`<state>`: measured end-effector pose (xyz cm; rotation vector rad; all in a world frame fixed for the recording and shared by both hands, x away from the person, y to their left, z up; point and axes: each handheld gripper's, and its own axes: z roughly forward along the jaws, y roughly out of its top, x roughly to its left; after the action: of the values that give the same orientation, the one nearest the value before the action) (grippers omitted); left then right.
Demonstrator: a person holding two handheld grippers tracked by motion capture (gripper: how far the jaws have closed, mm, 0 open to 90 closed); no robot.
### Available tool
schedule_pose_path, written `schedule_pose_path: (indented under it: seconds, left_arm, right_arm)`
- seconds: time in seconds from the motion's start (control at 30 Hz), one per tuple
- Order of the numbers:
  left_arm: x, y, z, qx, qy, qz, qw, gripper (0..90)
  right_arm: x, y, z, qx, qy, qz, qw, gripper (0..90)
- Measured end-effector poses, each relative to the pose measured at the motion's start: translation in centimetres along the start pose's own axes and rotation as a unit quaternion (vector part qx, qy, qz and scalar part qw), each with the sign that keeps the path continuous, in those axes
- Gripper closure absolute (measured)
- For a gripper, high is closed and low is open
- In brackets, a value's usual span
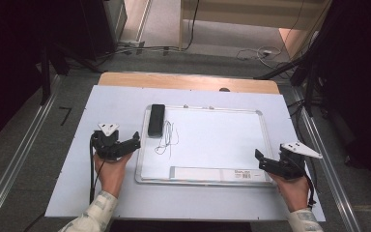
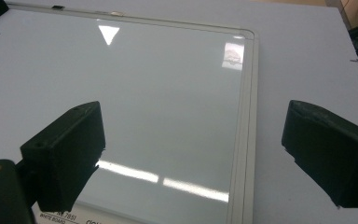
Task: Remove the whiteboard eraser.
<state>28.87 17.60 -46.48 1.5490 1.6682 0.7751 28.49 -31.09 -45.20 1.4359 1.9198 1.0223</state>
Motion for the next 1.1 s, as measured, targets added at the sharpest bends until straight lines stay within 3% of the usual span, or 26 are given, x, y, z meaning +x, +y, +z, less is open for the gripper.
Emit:
schedule_pose_path:
  seconds: [0.2, 0.63, 0.93, 1.1]
  left_arm:
    - [-0.8, 0.3, 1.1, 0.007, -0.005, -0.006, 0.9999, 6.9]
    - [-3.6, 1.9, 4.5, 0.021, -0.009, 0.021, 0.9995, 8.5]
    - [-5.0, 3.2, 6.8, 0.035, -0.011, 0.026, 0.9990, 8.6]
    - [-5.8, 4.0, 8.2, 0.036, -0.014, 0.028, 0.9988, 13.7]
  right_arm:
    - [-0.1, 0.1, 0.0, 0.000, 0.000, 0.000, 1.0000, 4.7]
    - [0.2, 0.0, 0.0, 0.003, -0.001, -0.005, 1.0000, 4.7]
    - [0.2, 0.0, 0.0, 0.002, 0.001, -0.008, 1.0000, 4.7]
    - [0.2, 0.0, -0.1, 0.002, 0.001, -0.008, 1.0000, 4.7]
